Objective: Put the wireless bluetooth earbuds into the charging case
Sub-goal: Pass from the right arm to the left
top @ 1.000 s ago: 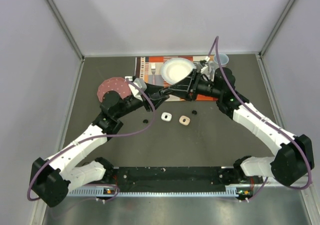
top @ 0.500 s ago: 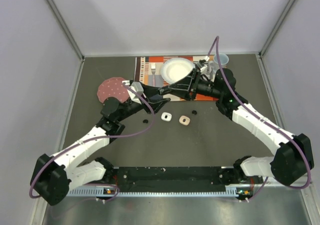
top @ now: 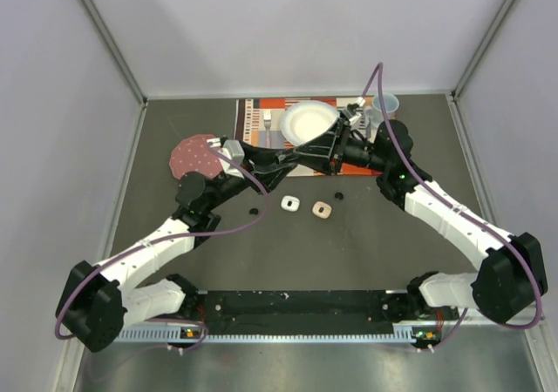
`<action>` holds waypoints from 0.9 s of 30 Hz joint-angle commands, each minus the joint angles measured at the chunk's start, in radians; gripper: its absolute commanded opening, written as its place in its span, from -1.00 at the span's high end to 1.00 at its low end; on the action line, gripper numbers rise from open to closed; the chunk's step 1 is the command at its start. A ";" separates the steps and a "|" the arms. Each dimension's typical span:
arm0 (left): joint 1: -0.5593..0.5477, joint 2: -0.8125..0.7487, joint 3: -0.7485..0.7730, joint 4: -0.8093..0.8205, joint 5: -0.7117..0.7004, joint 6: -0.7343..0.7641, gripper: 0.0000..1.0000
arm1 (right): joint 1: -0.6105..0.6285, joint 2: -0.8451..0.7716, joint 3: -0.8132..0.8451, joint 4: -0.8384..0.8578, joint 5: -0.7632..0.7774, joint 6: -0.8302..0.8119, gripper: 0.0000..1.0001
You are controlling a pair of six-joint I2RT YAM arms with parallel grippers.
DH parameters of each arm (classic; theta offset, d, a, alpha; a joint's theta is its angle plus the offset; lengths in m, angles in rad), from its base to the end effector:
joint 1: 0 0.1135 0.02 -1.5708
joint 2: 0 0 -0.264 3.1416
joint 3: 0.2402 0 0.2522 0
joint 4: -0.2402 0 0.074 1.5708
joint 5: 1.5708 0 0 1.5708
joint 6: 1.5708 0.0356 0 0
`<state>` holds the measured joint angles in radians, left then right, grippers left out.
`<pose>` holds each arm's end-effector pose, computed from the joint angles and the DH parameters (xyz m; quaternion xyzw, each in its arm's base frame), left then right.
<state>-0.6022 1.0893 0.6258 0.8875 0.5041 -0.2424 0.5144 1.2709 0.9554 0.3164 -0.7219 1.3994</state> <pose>0.1877 -0.1499 0.3349 0.3001 0.4794 -0.4568 0.6866 0.2446 0.1652 0.3468 0.0574 0.7045 0.6848 0.1772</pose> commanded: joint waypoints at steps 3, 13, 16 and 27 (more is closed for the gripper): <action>-0.002 0.000 -0.023 0.060 -0.001 -0.017 0.05 | -0.001 -0.008 -0.006 0.096 -0.013 0.029 1.00; -0.002 0.018 -0.018 0.102 -0.021 -0.026 0.09 | -0.002 -0.005 -0.007 0.079 -0.014 0.023 1.00; -0.002 0.023 -0.008 0.108 -0.016 -0.028 0.17 | -0.001 -0.004 -0.012 0.089 -0.014 0.030 1.00; -0.002 0.030 0.002 0.110 -0.013 -0.032 0.23 | -0.001 0.004 -0.020 0.124 -0.022 0.052 1.00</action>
<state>-0.6022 1.1110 0.6102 0.9329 0.4923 -0.2634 0.5144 1.2709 0.9413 0.3622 -0.7311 1.4372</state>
